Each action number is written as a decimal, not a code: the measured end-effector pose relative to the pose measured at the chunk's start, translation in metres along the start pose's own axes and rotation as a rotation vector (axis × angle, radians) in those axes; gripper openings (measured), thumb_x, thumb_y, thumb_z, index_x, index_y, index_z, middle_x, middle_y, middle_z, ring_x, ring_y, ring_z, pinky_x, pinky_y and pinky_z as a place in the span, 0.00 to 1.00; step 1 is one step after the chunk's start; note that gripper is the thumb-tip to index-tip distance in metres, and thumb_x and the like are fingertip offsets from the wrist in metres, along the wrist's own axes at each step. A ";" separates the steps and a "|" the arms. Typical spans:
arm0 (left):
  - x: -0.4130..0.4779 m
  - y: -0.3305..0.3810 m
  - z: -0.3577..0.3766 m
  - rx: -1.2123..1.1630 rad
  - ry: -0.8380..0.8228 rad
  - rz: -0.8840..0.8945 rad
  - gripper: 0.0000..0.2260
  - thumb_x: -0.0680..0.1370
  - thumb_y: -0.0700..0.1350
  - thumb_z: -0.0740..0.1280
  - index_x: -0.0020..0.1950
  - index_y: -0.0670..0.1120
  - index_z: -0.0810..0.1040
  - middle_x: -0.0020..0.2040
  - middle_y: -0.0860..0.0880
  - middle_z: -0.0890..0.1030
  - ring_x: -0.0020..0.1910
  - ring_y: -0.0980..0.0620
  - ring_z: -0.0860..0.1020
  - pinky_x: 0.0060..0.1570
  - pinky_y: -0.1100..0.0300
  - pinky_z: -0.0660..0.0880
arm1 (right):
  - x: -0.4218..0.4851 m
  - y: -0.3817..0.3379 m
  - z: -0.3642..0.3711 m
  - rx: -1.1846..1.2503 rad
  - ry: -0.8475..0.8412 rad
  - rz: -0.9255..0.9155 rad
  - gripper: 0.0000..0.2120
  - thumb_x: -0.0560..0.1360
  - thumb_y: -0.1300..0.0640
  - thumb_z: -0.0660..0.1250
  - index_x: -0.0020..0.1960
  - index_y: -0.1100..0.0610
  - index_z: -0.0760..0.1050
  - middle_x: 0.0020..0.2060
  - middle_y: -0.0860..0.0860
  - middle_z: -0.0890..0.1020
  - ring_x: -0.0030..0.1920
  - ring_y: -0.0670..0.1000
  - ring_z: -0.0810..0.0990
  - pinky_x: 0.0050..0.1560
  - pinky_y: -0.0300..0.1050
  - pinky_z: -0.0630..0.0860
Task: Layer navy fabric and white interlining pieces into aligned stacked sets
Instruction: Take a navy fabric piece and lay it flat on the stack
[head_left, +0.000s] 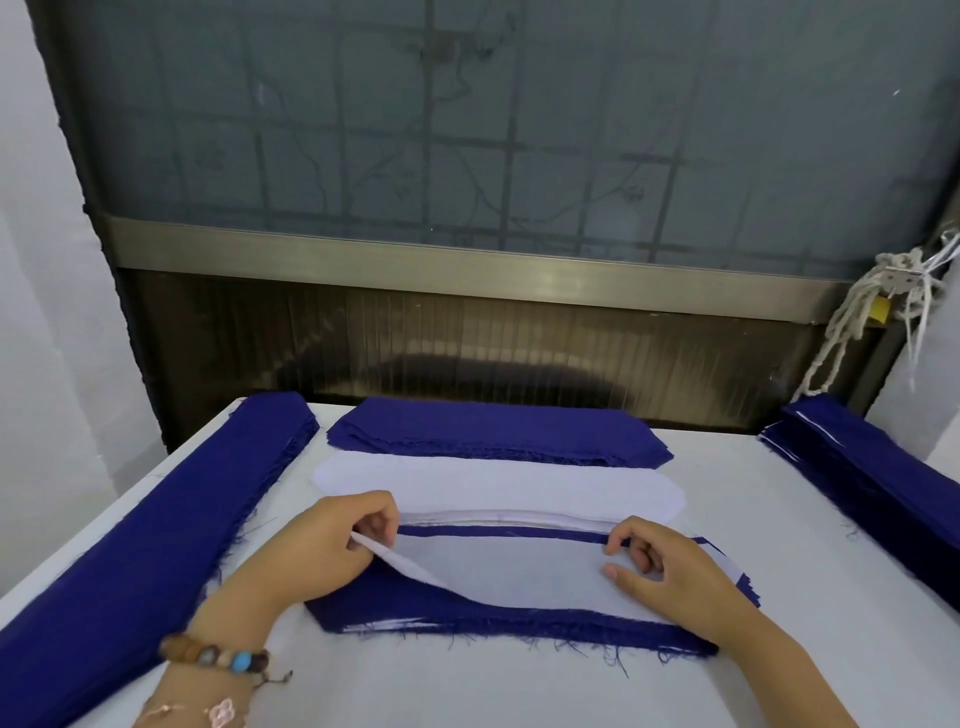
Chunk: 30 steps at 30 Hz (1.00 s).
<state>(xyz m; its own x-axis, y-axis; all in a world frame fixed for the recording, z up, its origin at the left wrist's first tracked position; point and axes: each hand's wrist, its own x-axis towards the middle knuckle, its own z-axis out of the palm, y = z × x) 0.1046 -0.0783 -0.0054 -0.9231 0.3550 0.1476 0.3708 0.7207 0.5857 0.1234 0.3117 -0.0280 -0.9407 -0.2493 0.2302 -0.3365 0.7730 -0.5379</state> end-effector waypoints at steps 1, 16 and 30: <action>0.000 -0.002 -0.002 0.007 0.008 0.007 0.18 0.72 0.31 0.60 0.43 0.55 0.78 0.44 0.59 0.81 0.45 0.58 0.78 0.48 0.62 0.77 | 0.000 0.000 0.000 0.000 -0.001 0.000 0.05 0.73 0.45 0.70 0.46 0.41 0.74 0.34 0.48 0.74 0.37 0.43 0.71 0.40 0.39 0.72; -0.002 -0.014 -0.014 0.011 -0.063 -0.020 0.24 0.68 0.27 0.66 0.45 0.57 0.83 0.58 0.64 0.73 0.58 0.72 0.68 0.55 0.77 0.67 | 0.000 -0.001 -0.001 0.012 0.003 -0.004 0.03 0.75 0.51 0.69 0.47 0.45 0.75 0.33 0.49 0.74 0.36 0.41 0.71 0.38 0.35 0.71; 0.001 -0.001 -0.019 -0.406 0.286 -0.221 0.21 0.71 0.25 0.66 0.27 0.47 0.81 0.61 0.55 0.78 0.51 0.60 0.75 0.39 0.67 0.79 | 0.000 -0.002 -0.002 0.037 -0.009 0.025 0.03 0.76 0.54 0.68 0.46 0.46 0.76 0.33 0.48 0.73 0.34 0.42 0.70 0.37 0.35 0.70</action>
<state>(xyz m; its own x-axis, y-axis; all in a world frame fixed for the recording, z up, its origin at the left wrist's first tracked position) 0.1014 -0.0899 0.0094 -0.9864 0.0039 0.1642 0.1483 0.4513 0.8800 0.1240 0.3112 -0.0253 -0.9492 -0.2354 0.2090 -0.3139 0.7572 -0.5729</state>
